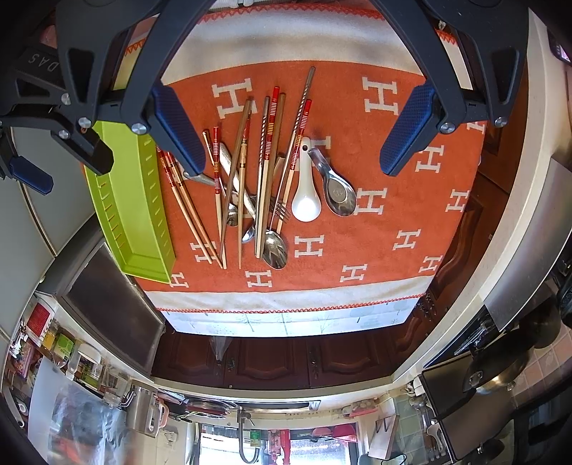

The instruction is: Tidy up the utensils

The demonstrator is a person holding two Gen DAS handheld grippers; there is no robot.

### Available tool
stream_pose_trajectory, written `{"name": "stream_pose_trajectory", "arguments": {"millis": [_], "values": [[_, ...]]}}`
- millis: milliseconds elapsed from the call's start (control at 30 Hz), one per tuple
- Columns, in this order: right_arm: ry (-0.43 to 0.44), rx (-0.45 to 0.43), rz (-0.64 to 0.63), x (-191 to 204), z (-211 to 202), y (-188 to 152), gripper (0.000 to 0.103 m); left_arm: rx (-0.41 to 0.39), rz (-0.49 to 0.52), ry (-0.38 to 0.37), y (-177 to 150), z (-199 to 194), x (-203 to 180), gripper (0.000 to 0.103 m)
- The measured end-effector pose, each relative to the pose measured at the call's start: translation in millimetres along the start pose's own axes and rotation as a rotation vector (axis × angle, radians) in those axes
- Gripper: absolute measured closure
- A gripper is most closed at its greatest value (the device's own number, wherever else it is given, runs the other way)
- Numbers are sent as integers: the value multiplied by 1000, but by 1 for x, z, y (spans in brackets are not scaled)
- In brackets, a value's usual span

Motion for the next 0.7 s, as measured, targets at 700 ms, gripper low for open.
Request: {"name": "stream_pose_trajectory", "arguments": {"millis": [700], "values": [[-1,12,5,-1,1,2,0,4,-2,-1,-6,0,1,6]]}}
Point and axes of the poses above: each gripper's, at about its wrist camera, not at the fingertips, and z roughly the way its jaws point, x to its left, y to its top, the point moved 3 cm from there along z, roughly the way its jaws point, and after that the axes turned 14 degrees about z, right-handed, at the moved point
